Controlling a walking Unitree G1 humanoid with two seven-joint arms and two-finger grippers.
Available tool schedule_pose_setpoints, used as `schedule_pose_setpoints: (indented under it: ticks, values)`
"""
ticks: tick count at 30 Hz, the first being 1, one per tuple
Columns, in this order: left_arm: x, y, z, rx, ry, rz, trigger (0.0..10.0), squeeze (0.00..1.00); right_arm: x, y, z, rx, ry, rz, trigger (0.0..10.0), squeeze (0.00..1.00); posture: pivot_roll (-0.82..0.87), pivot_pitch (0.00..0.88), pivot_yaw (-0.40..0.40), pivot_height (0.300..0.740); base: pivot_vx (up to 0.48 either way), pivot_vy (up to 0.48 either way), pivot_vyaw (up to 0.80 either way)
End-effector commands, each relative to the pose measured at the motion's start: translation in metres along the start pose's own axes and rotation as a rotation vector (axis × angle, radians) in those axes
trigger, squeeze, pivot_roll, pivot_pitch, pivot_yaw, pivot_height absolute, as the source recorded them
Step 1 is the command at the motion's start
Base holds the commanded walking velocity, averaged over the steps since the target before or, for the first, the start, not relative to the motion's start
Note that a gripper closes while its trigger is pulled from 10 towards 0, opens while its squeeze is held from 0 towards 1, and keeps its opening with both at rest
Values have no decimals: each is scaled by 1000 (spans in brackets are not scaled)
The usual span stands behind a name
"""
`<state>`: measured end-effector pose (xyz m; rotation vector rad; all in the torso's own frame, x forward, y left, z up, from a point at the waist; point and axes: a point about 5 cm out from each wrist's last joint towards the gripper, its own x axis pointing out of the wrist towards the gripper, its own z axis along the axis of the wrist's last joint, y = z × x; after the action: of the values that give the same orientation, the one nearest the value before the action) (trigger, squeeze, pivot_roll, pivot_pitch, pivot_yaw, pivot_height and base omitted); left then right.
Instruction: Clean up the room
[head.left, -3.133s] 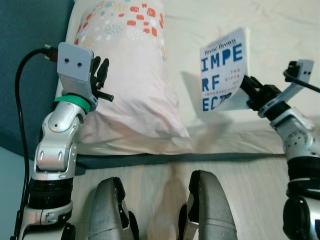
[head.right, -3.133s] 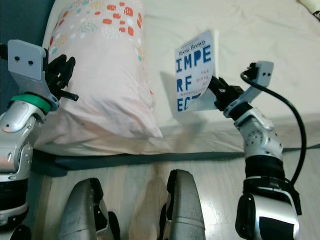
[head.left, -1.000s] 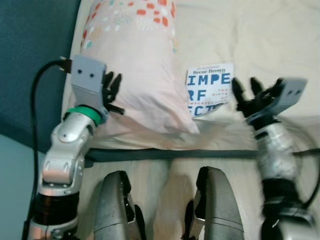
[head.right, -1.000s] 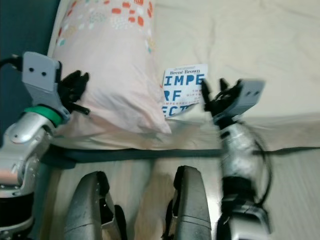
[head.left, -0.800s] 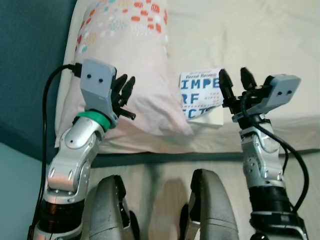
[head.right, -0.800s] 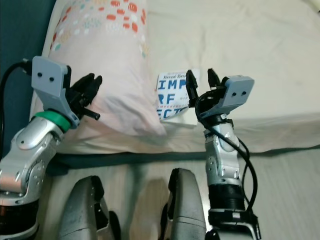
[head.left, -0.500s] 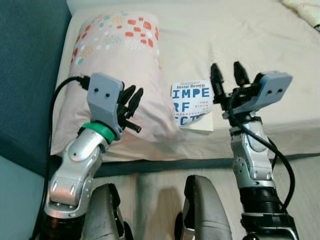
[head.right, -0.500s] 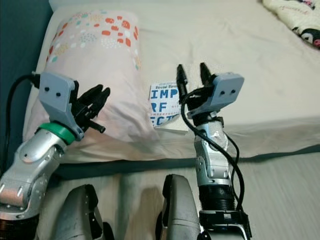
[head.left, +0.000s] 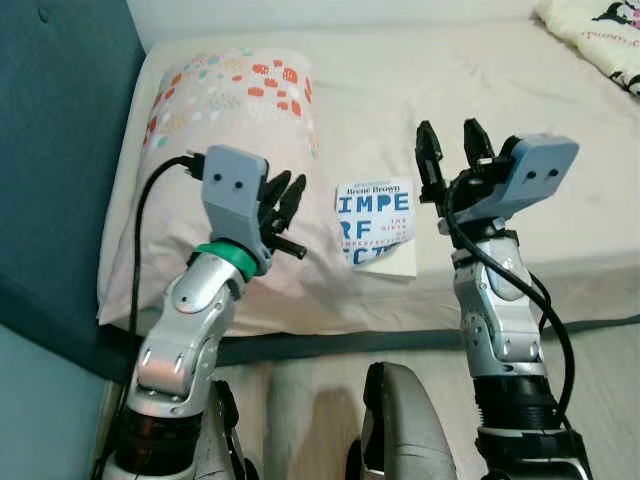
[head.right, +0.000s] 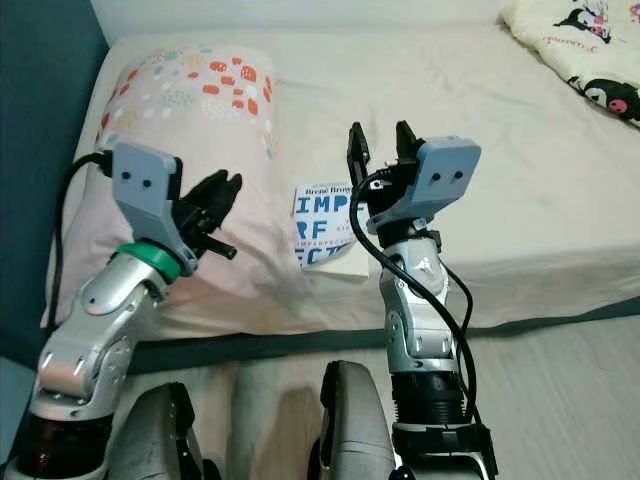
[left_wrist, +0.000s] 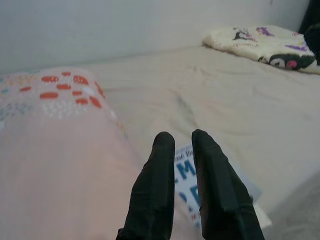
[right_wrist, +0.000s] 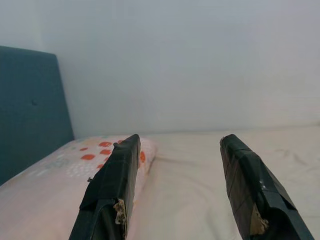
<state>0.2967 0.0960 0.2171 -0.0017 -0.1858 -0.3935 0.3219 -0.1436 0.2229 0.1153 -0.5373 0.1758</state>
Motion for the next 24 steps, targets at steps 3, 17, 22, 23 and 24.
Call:
schedule_pose_setpoints:
  ticks: [3, 17, 22, 23, 24]
  values:
    - [6, -1, 0, 10, -11, 16, 10000, 0, -2, -2, -2, -15, 22, -7, 10000, 0, -50, 0, 26, 629, 0, 0, 0]
    - [20, 0, -3, 35, -26, 72, 10000, 0, -14, -1, -25, -14, 127, 14, 10000, 0, -43, 0, 13, 687, 0, 0, 0]
    - [19, 1, -6, 50, -20, 80, 10000, 0, -18, -1, -33, -13, 159, 16, 10000, 0, -41, 0, 10, 707, 0, 0, 0]
    - [19, 0, -8, 56, -16, 78, 10000, 0, -19, -1, -35, -12, 168, 16, 10000, 0, -41, 0, 10, 711, 0, 0, 0]
    - [19, 0, -8, 59, -16, 73, 10000, 0, -20, -1, -37, -12, 175, 17, 10000, 0, -41, 0, 10, 716, 0, 0, 0]
